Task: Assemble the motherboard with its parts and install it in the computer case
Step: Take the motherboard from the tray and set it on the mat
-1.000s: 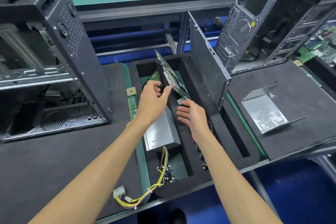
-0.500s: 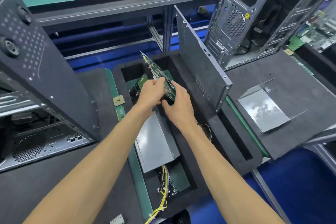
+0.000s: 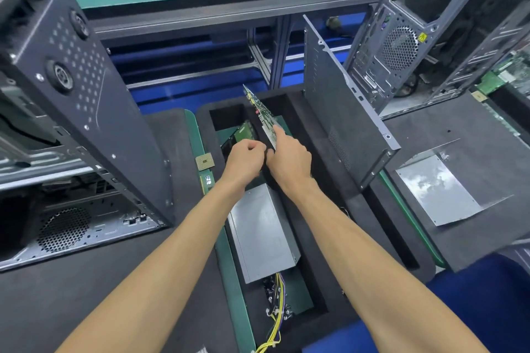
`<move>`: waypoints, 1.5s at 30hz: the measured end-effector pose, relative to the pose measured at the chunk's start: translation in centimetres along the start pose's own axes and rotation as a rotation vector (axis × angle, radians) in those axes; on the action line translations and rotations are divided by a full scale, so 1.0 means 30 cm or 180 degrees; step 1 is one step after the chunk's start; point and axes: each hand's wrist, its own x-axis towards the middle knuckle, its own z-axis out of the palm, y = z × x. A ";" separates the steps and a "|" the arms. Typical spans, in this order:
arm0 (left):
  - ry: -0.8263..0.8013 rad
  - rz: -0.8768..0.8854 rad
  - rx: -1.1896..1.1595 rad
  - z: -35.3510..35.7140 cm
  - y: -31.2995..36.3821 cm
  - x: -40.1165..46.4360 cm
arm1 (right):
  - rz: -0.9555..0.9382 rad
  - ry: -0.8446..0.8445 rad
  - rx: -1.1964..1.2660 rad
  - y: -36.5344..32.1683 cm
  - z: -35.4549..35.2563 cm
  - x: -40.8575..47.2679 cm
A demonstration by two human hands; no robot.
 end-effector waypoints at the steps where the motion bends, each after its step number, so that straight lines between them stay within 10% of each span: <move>1: -0.0003 0.0006 0.0018 -0.003 -0.003 0.000 | 0.0033 -0.0037 -0.0040 -0.004 -0.003 0.009; 27: 0.0102 0.0241 -0.0136 0.018 0.009 -0.061 | -0.0349 0.0336 0.0343 -0.026 -0.325 -0.162; 45: 0.0300 0.0461 0.0002 -0.025 0.074 -0.368 | -0.0925 0.1437 0.2431 0.052 -0.594 -0.585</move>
